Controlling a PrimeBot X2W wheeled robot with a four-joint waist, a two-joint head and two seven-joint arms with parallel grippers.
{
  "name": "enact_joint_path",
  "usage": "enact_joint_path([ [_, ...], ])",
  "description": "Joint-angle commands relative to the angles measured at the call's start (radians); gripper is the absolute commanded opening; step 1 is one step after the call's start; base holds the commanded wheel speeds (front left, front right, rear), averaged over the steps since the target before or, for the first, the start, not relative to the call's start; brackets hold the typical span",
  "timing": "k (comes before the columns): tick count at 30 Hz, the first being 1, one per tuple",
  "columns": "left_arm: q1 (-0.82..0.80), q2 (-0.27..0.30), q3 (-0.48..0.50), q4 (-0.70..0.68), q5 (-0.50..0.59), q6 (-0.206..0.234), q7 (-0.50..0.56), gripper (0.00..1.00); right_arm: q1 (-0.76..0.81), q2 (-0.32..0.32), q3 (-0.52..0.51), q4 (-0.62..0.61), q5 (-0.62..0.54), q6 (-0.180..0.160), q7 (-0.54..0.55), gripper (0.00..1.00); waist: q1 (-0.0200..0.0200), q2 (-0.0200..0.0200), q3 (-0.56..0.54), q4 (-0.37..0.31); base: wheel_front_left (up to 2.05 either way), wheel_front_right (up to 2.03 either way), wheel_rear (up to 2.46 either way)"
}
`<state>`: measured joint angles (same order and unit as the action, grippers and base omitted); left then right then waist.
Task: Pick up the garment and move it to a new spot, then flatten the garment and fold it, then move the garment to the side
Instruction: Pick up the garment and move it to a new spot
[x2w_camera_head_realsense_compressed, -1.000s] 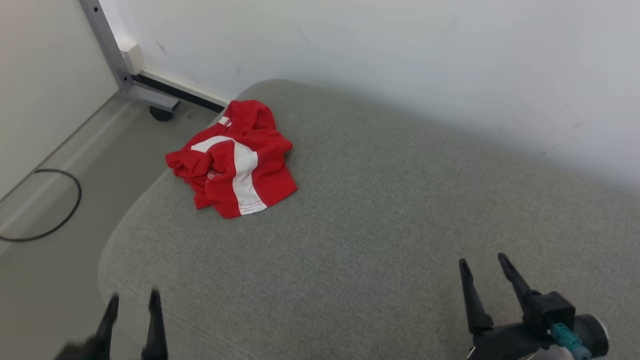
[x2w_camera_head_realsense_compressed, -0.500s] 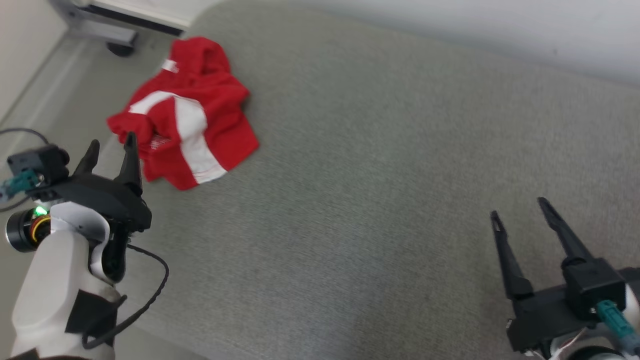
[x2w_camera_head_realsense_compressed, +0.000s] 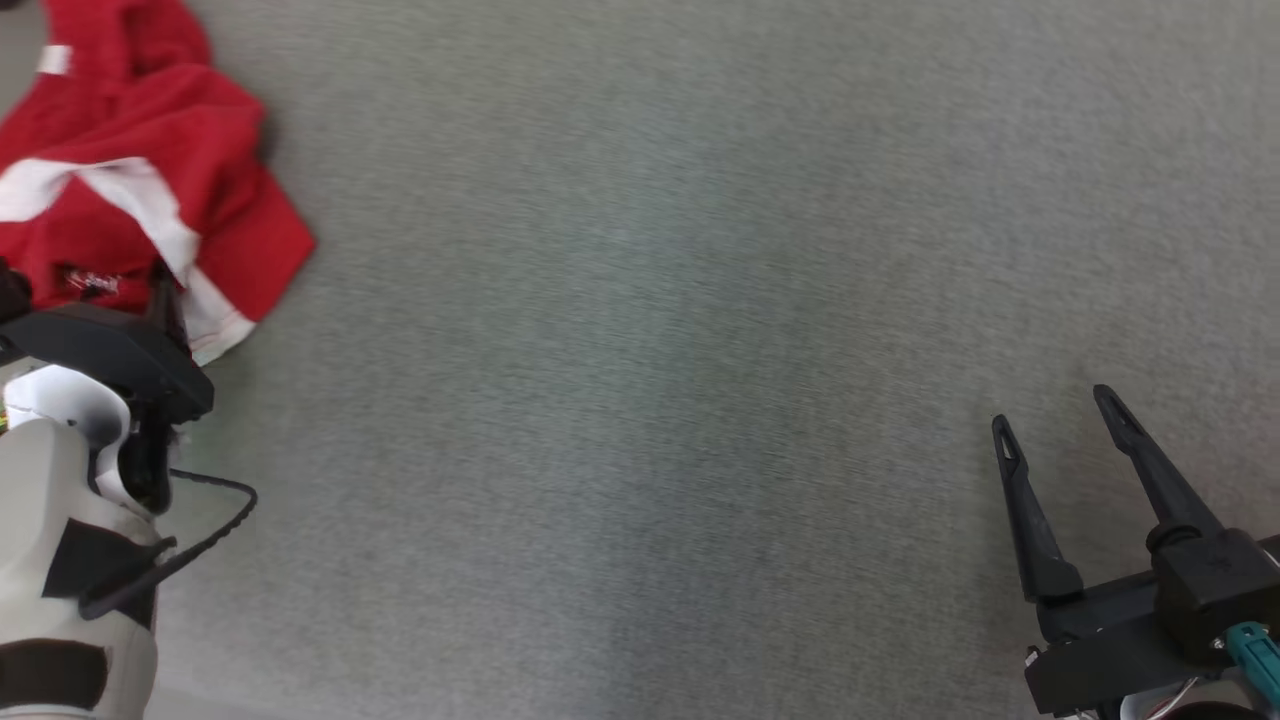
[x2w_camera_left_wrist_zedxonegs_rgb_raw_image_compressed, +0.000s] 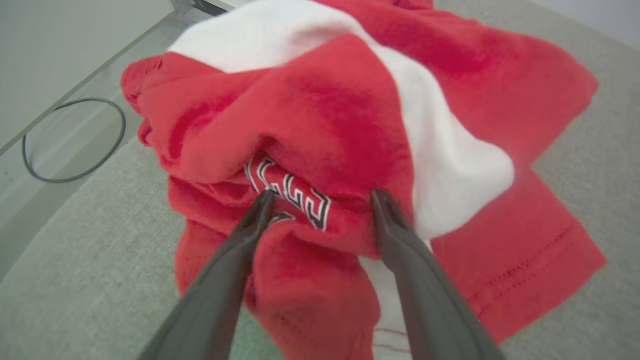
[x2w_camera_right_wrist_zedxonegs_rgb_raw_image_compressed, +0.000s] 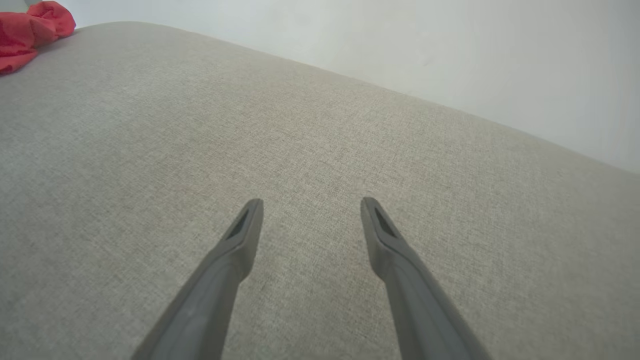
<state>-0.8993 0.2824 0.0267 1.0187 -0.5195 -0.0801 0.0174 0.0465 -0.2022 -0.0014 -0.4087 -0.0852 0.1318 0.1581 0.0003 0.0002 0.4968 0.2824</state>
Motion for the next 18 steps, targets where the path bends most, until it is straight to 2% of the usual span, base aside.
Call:
enact_joint_path([
  [1, -0.017, 0.001, -0.002, 0.018, 0.006, -0.004, -0.010, 1.00, -0.003, 0.002, 0.003, -0.006, 0.004, -0.003, -0.003, 1.00, -0.0003, -0.0002, 0.056, -0.060, 0.00, 0.00, 0.00],
  [3, -0.027, -0.006, 0.007, 0.045, -0.012, -0.006, -0.016, 1.00, -0.005, 0.006, 0.003, -0.004, 0.003, -0.003, -0.005, 1.00, -0.0003, -0.0002, 0.059, -0.062, 0.00, 0.00, 0.00],
  [4, -0.029, -0.009, 0.009, 0.058, -0.014, -0.006, -0.016, 0.44, -0.006, 0.009, 0.004, 0.000, 0.001, -0.003, -0.006, 1.00, -0.0003, -0.0002, 0.057, -0.062, 0.00, 0.00, 0.00],
  [5, -0.031, -0.009, 0.004, 0.069, -0.011, -0.008, -0.020, 0.00, -0.008, 0.012, 0.006, 0.006, 0.002, -0.003, -0.008, 1.00, -0.0003, -0.0002, 0.054, -0.062, 0.00, 0.00, 0.00],
  [11, -0.045, 0.015, -0.004, 0.091, -0.023, -0.033, -0.049, 0.00, -0.030, 0.031, 0.029, 0.058, 0.018, -0.003, -0.038, 1.00, -0.0003, -0.0002, 0.007, -0.054, 0.00, 0.00, 0.00],
  [18, -0.076, 0.078, -0.037, 0.013, -0.043, -0.051, -0.043, 0.00, -0.066, 0.080, 0.062, 0.156, 0.039, -0.003, -0.094, 1.00, -0.0003, -0.0002, -0.103, -0.038, 0.00, 0.00, 0.00],
])
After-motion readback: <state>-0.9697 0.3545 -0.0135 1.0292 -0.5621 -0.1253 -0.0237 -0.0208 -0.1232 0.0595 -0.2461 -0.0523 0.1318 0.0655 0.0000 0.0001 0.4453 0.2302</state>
